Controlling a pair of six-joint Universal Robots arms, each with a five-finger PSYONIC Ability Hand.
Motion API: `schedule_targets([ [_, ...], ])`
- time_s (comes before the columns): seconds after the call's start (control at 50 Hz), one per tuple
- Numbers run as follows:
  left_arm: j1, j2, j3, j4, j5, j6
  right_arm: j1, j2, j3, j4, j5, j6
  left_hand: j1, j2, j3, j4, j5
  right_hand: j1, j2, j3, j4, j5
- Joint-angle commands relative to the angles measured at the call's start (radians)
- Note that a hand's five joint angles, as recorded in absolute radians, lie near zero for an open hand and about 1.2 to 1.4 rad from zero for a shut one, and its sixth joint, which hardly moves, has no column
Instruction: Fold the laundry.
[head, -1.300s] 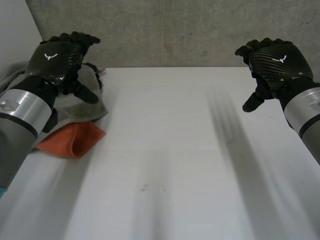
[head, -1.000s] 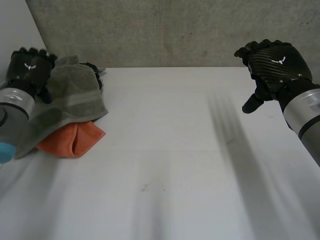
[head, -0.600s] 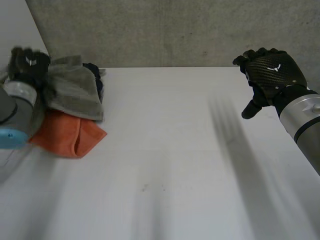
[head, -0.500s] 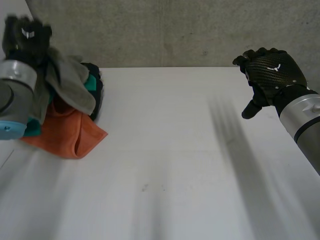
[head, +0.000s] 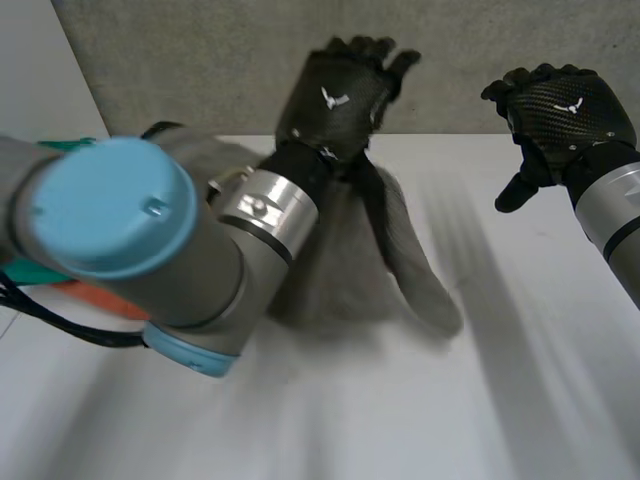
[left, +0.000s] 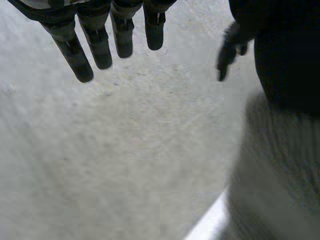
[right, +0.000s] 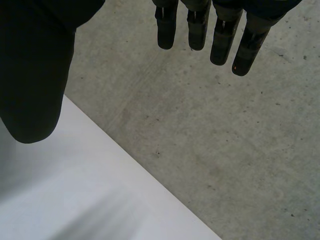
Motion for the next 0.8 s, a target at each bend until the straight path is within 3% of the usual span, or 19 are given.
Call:
schedule_targets([
  [0.02, 0.012, 0.007, -0.016, -0.008, -0.002, -0.058, -0.023, 0.013, -0.003, 0.004, -0.004, -0.003, -0.014, -0.038, -0.043, -0.036, -0.053, -0.023, -0.05, -0.039, -0.064, -0.054],
  [0.1, 0.074, 0.073, -0.06, -0.045, -0.003, -0.056, -0.02, 0.019, -0.004, 0.011, -0.017, -0.006, -0.002, -0.027, -0.031, -0.024, -0.041, -0.023, -0.05, -0.039, -0.064, -0.054],
  [0.2, 0.256, 0.134, -0.12, -0.094, 0.003, -0.029, -0.012, 0.045, -0.012, 0.054, -0.015, -0.037, 0.03, 0.006, 0.001, 0.008, -0.009, -0.023, -0.05, -0.039, -0.064, -0.054],
  [0.3, 0.367, 0.105, -0.134, -0.158, 0.009, 0.031, 0.0, 0.046, -0.012, 0.187, -0.018, -0.095, 0.033, 0.009, 0.004, 0.011, -0.006, -0.023, -0.05, -0.039, -0.064, -0.054],
  [0.42, 0.508, 0.05, -0.186, -0.318, 0.109, 0.18, 0.086, 0.082, 0.014, 0.341, -0.021, -0.161, 0.092, 0.067, 0.063, 0.07, 0.053, -0.023, -0.05, -0.039, -0.064, -0.054],
  [0.5, 0.56, 0.041, -0.244, -0.371, 0.227, 0.243, 0.167, 0.117, 0.057, 0.355, -0.023, -0.187, 0.118, 0.094, 0.089, 0.096, 0.079, 0.069, 0.042, 0.053, 0.028, 0.038],
  [0.58, 0.586, 0.035, -0.295, -0.387, 0.293, 0.275, 0.215, 0.14, 0.115, 0.329, -0.02, -0.225, 0.174, 0.15, 0.145, 0.152, 0.135, 0.166, 0.139, 0.15, 0.125, 0.135],
  [0.8, 0.638, 0.024, -0.385, -0.37, 0.298, 0.338, 0.224, 0.186, 0.278, 0.139, -0.055, -0.241, 0.224, 0.2, 0.195, 0.202, 0.185, 0.163, 0.136, 0.147, 0.122, 0.132],
])
